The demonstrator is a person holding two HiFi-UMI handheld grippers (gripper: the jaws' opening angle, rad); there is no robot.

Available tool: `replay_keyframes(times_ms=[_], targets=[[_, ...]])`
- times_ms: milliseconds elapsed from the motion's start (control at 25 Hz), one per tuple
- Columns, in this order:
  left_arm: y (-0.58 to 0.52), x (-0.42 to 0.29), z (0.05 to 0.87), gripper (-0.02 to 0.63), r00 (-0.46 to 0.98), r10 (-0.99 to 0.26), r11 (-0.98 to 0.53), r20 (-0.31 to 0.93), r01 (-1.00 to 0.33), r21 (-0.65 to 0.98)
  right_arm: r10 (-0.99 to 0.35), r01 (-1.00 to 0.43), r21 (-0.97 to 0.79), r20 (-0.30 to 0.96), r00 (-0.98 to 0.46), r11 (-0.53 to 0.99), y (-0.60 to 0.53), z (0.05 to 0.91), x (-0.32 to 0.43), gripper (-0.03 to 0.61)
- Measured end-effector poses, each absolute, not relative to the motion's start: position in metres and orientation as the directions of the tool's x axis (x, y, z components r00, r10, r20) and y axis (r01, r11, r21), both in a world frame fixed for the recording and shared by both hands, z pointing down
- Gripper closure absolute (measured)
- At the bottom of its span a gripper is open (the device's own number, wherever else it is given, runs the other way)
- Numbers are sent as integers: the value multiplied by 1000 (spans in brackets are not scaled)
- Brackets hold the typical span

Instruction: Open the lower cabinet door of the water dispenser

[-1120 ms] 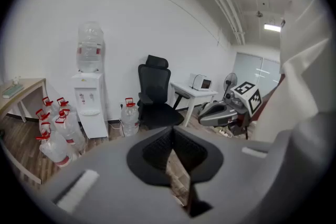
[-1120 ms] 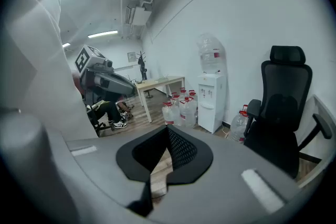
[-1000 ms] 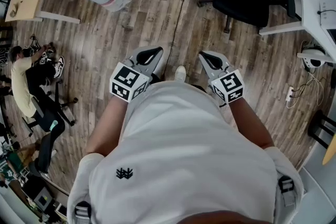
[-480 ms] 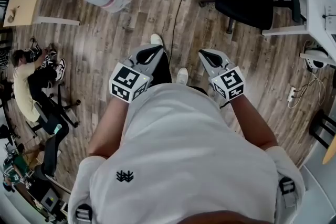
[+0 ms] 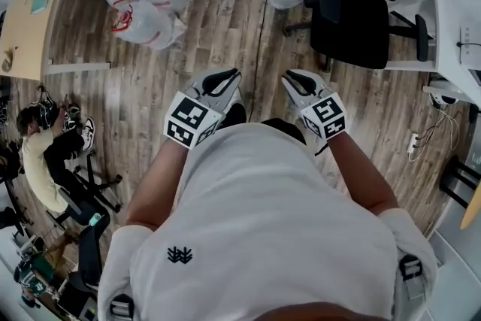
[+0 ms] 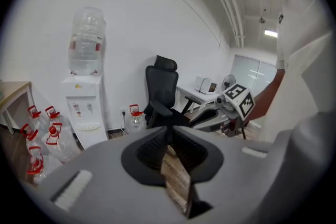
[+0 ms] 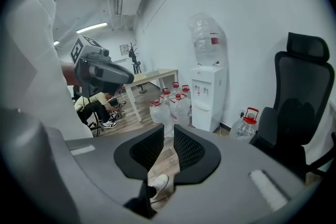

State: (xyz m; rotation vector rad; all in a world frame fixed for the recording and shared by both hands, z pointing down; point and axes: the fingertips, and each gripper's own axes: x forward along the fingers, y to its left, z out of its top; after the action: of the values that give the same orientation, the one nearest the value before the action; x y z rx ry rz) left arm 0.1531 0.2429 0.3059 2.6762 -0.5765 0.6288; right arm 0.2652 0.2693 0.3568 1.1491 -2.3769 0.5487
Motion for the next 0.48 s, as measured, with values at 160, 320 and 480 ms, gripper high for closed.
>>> replay_keyframes(times_ms=[160,320,480], targets=[[189,142,315,555,823,-278,-875,496,-430,222,-644,-816,-153,541,-541,558,201,363,254,541],[149,140,325,555,815,-286,-858,504,-452,244,-632,-805,-163,539,-557,570,145,373,246,541],[98,153,341,554,802,-285,-842,524,-471,263,-603,-790,-165,560,-568,590,76,403,251,541]])
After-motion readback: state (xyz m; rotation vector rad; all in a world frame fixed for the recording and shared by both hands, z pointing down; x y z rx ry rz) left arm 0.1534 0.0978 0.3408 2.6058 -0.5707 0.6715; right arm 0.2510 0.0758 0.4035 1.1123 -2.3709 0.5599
